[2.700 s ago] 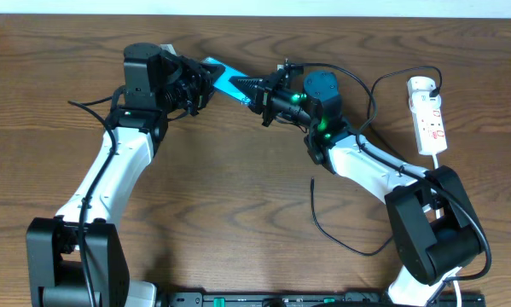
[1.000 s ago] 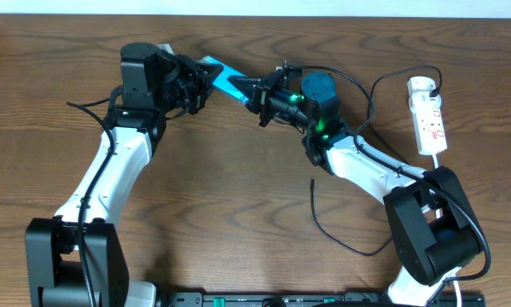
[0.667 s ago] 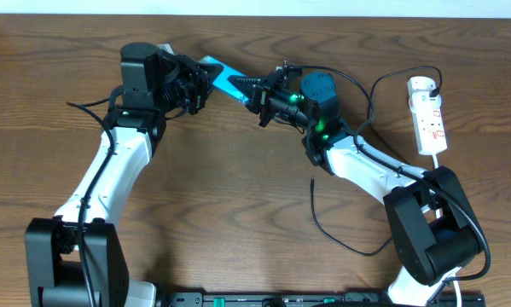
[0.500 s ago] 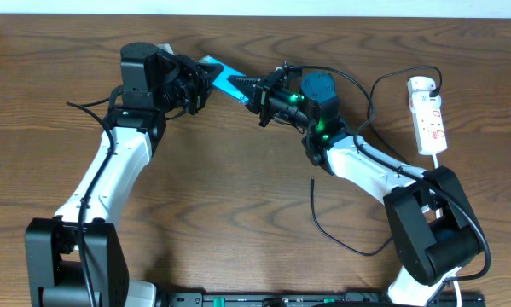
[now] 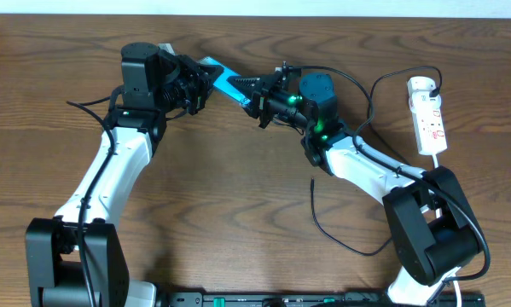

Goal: Plug charger to phone and switch on socket
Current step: 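Hold the smartphone with both grippers, tilted upward between arms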

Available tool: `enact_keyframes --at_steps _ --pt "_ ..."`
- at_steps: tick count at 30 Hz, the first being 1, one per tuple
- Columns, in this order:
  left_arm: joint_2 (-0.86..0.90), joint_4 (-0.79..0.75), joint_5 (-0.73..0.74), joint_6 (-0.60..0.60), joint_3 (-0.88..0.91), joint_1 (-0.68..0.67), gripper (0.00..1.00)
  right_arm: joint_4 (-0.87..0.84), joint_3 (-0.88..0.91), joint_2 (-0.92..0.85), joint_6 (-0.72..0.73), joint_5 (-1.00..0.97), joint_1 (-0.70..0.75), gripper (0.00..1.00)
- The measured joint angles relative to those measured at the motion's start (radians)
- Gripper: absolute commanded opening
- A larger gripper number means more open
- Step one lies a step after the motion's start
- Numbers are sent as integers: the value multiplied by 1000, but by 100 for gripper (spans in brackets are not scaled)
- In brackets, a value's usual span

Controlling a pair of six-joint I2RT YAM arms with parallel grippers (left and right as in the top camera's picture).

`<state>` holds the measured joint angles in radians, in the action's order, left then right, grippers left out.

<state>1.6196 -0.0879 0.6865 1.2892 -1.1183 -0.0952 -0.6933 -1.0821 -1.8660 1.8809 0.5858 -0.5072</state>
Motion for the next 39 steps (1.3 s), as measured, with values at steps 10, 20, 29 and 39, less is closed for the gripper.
enact_keyframes --at_steps 10,20,29,39 --pt "0 2 4 -8 0 -4 7 -2 0 0 -16 -3 0 56" --pt "0 2 8 -8 0 -5 7 -3 0 0 -55 -7 0 99" --pt "0 2 23 -14 0 45 7 -3 0 0 -129 -11 3 99" --pt "0 6 68 -46 0 133 7 20 0 0 -289 -10 55 99"
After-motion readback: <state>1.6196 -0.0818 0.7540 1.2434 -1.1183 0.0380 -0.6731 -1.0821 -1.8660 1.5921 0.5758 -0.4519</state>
